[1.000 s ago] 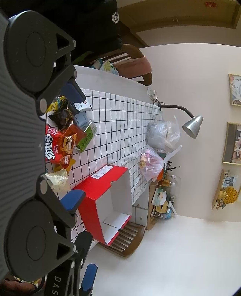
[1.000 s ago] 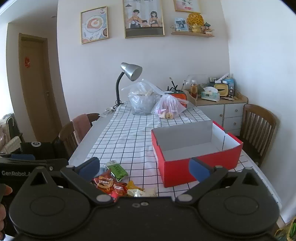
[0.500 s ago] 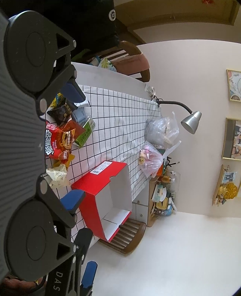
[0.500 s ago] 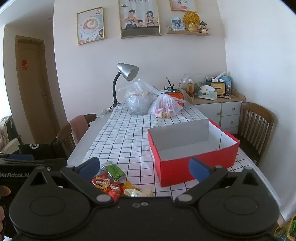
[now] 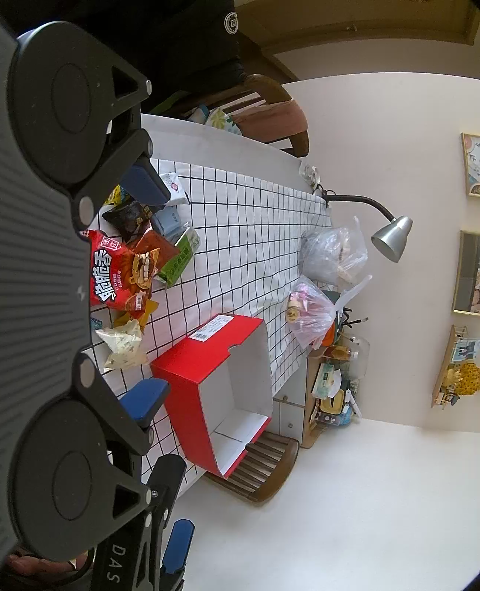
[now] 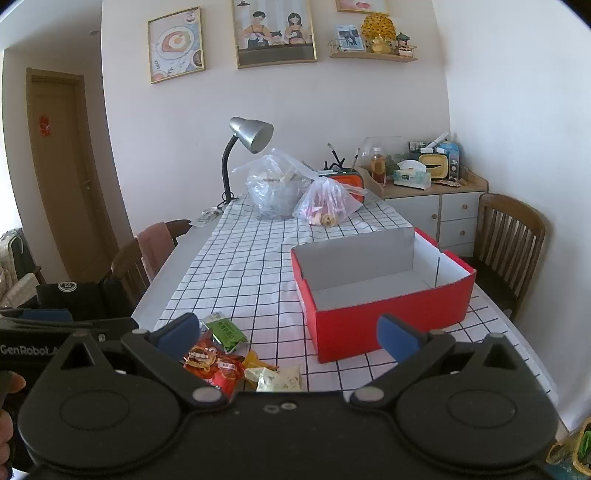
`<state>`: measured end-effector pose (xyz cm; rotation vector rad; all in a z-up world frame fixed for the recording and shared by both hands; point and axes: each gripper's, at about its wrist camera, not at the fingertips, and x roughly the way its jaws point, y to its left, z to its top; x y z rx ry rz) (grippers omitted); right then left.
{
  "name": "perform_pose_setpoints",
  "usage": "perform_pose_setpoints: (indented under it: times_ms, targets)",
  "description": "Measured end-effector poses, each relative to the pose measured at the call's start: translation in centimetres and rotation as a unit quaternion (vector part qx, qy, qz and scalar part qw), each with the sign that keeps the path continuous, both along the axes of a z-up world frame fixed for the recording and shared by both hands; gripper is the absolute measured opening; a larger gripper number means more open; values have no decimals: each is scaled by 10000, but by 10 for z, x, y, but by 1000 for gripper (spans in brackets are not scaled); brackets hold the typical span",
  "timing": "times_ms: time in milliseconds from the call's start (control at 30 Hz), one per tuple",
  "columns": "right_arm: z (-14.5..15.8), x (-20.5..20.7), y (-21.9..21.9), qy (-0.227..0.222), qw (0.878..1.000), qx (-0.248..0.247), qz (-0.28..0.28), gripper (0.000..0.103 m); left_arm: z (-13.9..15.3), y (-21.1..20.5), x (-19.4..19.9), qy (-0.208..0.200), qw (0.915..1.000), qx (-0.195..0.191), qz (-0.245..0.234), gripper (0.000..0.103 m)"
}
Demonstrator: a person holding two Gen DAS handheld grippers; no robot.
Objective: Organize snacks
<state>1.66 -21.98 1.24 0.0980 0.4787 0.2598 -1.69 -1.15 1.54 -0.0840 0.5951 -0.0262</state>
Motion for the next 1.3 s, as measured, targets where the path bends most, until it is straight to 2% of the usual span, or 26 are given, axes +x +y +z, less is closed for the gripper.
perform_pose_setpoints:
  times_ms: [667,1067,1300]
  targets:
    - [0,3,6,-33,9996,-235,-130,101,0,-1,3,11,10000,-54,-13,101]
    - [-3,13,10,26,9997,-227,24,101,-3,8,10,55,9999,-101,72,101]
    - [-9,28,18,-1,9990,-319,314,99,-12,15,25,192,9997,-111,135,101]
